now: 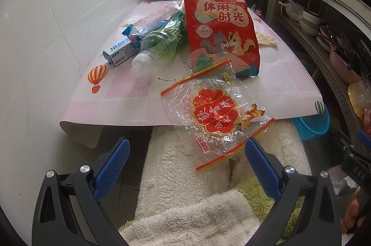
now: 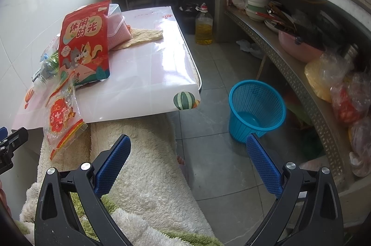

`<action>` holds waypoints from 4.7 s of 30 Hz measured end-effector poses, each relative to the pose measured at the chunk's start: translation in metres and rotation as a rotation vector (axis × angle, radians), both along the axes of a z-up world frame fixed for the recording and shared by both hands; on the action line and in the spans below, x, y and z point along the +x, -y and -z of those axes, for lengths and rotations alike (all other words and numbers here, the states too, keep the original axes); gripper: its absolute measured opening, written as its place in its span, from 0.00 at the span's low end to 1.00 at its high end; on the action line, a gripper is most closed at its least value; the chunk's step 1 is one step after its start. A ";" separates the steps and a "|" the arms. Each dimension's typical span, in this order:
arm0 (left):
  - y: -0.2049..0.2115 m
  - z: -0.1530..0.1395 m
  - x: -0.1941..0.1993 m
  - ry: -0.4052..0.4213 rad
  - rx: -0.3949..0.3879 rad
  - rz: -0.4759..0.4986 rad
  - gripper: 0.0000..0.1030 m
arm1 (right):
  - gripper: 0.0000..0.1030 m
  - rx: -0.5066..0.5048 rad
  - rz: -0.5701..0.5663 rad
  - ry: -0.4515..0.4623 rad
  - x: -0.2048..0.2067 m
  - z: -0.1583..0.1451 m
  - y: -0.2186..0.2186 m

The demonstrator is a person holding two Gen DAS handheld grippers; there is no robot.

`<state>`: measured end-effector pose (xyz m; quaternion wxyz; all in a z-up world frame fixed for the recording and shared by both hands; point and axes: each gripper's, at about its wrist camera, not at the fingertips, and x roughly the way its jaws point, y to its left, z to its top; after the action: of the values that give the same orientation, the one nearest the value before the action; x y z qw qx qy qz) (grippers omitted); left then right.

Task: Collect trash

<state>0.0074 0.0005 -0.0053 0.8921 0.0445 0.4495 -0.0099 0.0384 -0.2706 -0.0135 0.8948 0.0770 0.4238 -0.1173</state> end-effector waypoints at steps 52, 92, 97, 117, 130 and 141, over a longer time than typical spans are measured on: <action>-0.067 0.044 0.046 -0.039 -0.462 0.157 0.77 | 0.42 0.128 -0.528 -0.028 0.095 0.019 -0.109; -0.106 0.053 0.051 -0.051 -0.787 0.088 0.01 | 0.73 -0.061 -0.974 0.311 0.183 -0.129 -0.177; -0.115 0.054 0.043 -0.023 -0.783 0.074 0.01 | 0.73 -0.319 -1.206 0.180 0.226 -0.113 -0.251; -0.121 0.066 0.048 -0.033 -0.827 0.074 0.01 | 0.05 -0.594 -1.333 -0.301 0.306 -0.024 -0.310; -0.129 0.050 0.036 0.028 -0.834 0.048 0.01 | 0.00 -0.299 -1.131 0.043 0.317 -0.119 -0.271; -0.145 -0.006 0.020 0.207 -0.755 0.040 0.01 | 0.00 0.110 -0.942 0.385 0.278 -0.219 -0.183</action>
<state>0.0269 0.1454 0.0010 0.8860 -0.2771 0.3209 -0.1875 0.3168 -0.0877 0.2057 0.9070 -0.0551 0.2456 0.3376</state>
